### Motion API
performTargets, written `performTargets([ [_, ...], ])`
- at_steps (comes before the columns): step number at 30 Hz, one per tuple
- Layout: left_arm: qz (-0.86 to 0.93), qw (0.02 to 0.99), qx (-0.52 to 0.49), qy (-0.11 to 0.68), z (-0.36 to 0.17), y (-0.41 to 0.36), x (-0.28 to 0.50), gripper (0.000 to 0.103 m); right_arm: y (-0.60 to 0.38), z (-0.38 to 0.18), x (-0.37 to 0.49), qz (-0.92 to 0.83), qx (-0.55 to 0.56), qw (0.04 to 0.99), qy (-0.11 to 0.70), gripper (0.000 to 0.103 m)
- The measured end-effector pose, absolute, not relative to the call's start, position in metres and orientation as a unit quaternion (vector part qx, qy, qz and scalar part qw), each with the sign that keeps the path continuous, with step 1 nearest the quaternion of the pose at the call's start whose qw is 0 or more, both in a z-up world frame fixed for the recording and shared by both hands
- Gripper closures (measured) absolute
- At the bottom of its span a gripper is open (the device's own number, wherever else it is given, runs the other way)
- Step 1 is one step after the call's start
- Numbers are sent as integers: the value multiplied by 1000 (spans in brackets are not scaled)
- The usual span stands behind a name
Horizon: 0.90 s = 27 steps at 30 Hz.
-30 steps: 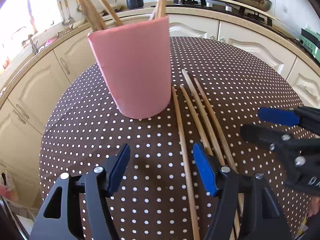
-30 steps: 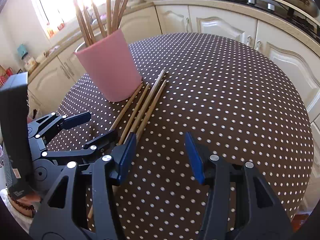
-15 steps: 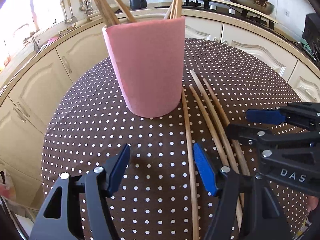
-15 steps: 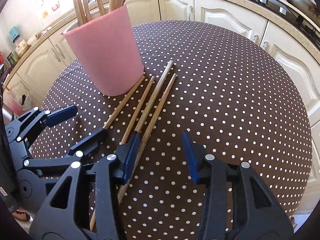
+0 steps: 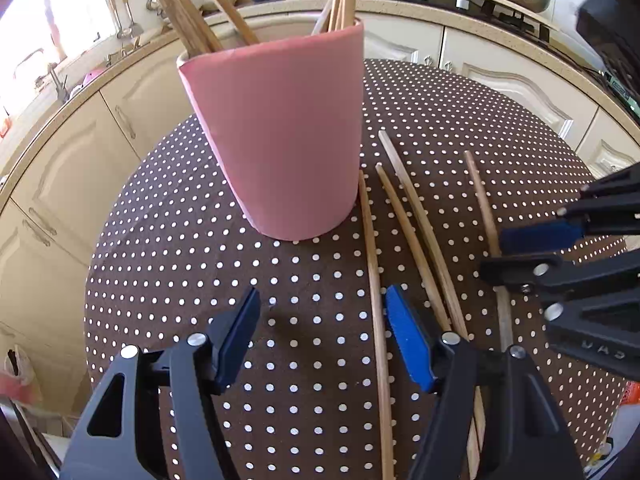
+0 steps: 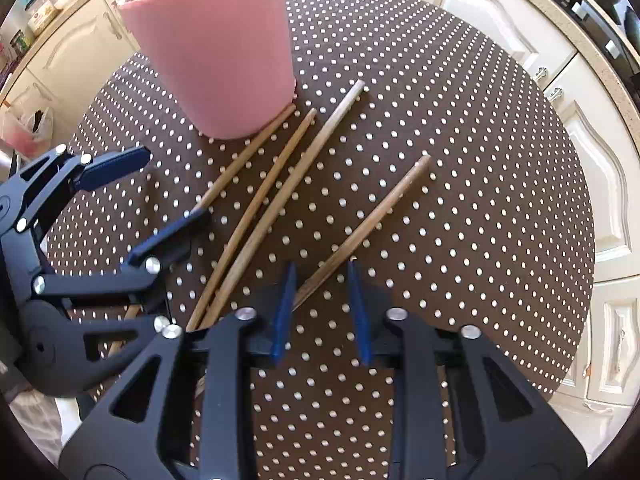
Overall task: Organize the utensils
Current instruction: 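Close the right tool on a chopstick while the left tool grasps another chopstick, then lift the left tool's chopstick over the pink cup while the right tool carries its chopstick there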
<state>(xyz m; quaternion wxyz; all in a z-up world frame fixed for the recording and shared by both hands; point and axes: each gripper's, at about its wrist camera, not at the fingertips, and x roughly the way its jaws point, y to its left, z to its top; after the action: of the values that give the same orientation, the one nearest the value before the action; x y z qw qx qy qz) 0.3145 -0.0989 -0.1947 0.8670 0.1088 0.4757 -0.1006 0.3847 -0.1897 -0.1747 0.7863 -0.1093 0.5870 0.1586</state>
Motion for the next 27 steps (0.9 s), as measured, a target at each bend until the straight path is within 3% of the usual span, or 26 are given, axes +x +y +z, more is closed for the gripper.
performTargets([
  [2,-98,864,114,481,-194,-103,317,41,-194,-174,385,161,-106,787,586,90],
  [7,-109,854,119,495,-189,-118,322,66,-212,-175,389,172,-94,788,583,96],
  [9,-120,849,112,502,-188,-123,322,85,-214,-173,390,172,-93,789,583,96],
  [11,-133,846,110,505,-187,-130,323,96,-216,-173,391,172,-94,790,581,96],
  [20,-144,846,78,508,-186,-125,321,98,-240,-176,367,180,-52,805,563,96],
  [27,-194,867,55,456,-157,-122,291,98,-263,-156,343,202,-7,827,524,96],
])
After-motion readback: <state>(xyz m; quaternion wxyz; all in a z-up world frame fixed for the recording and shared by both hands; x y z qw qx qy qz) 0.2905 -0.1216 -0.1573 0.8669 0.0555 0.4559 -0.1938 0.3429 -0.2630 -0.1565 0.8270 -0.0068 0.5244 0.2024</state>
